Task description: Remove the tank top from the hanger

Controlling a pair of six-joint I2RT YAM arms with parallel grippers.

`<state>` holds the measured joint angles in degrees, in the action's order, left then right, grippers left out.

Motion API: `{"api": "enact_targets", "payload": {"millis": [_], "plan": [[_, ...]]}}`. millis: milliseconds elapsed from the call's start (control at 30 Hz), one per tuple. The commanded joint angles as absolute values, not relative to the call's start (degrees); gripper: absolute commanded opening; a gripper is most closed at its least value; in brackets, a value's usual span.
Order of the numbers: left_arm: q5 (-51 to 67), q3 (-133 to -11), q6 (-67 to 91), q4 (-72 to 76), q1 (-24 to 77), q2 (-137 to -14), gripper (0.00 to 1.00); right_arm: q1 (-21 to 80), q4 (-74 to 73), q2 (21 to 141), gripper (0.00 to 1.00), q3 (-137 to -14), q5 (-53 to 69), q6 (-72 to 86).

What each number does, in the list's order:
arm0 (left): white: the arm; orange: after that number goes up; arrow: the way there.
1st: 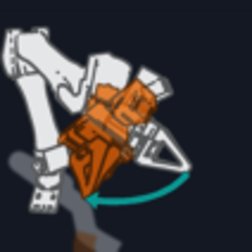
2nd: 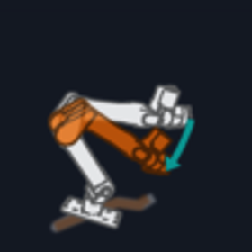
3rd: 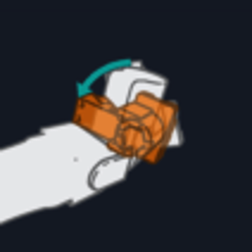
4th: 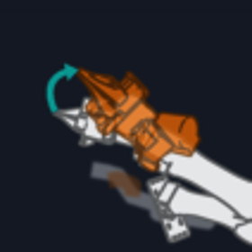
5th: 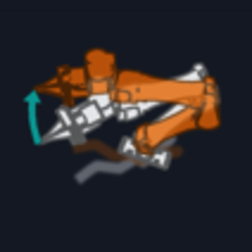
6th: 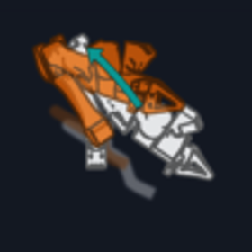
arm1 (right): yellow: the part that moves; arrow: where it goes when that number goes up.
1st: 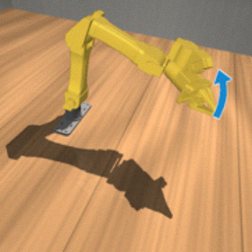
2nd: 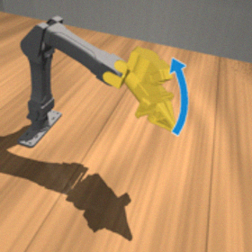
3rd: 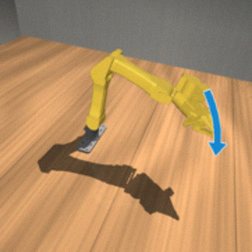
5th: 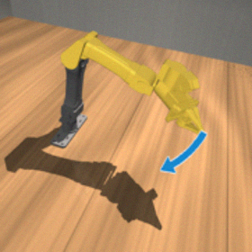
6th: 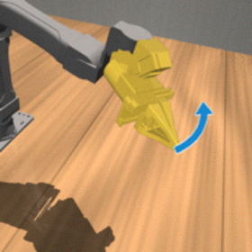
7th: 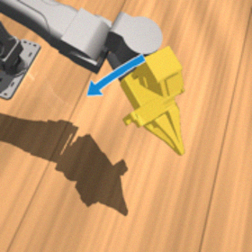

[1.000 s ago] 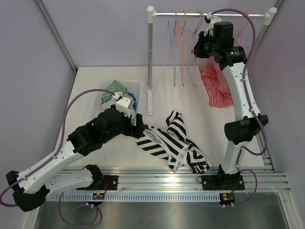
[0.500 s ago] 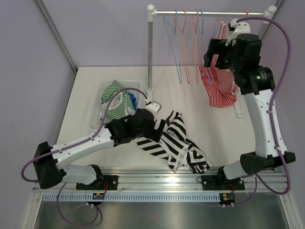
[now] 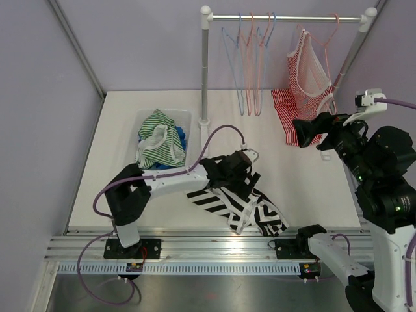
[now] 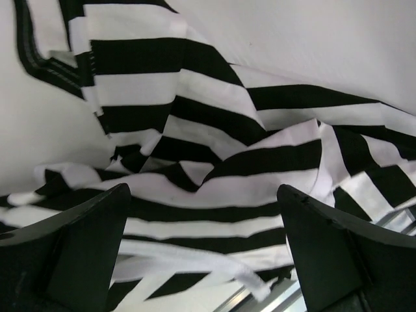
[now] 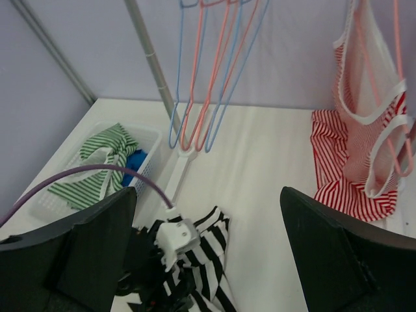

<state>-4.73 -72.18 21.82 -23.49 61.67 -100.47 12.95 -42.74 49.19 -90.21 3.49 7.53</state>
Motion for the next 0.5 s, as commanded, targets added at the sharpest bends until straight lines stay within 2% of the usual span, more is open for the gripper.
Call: {"api": "enact_targets", "payload": {"millis": [0,267,300,367,433,467], "plan": [[-2.4,-77.3,21.4,-23.2,62.6,-105.2,0.99,12.8,-39.6,48.1,0.99,-85.9,11.3,9.3],[-4.8,-74.4,24.2,-24.5,66.5,-113.1,0.99,12.8,-38.5,45.4,0.99,-83.4,14.8,10.3],[-4.7,-73.9,25.1,-24.1,66.5,-113.7,0.96,12.8,-38.1,45.3,1.00,-83.3,15.1,10.5],[-4.1,-72.4,26.2,-23.8,66.6,-115.1,0.72,12.8,-37.6,44.6,1.00,-83.1,16.0,10.7],[-5.2,-71.8,26.5,-23.8,66.6,-114.8,0.39,12.8,-37.2,43.9,1.00,-83.0,16.2,10.8],[-6.1,-71.3,26.9,-23.8,66.6,-114.2,0.14,12.8,-37.1,43.7,1.00,-82.8,16.1,10.8]]}}
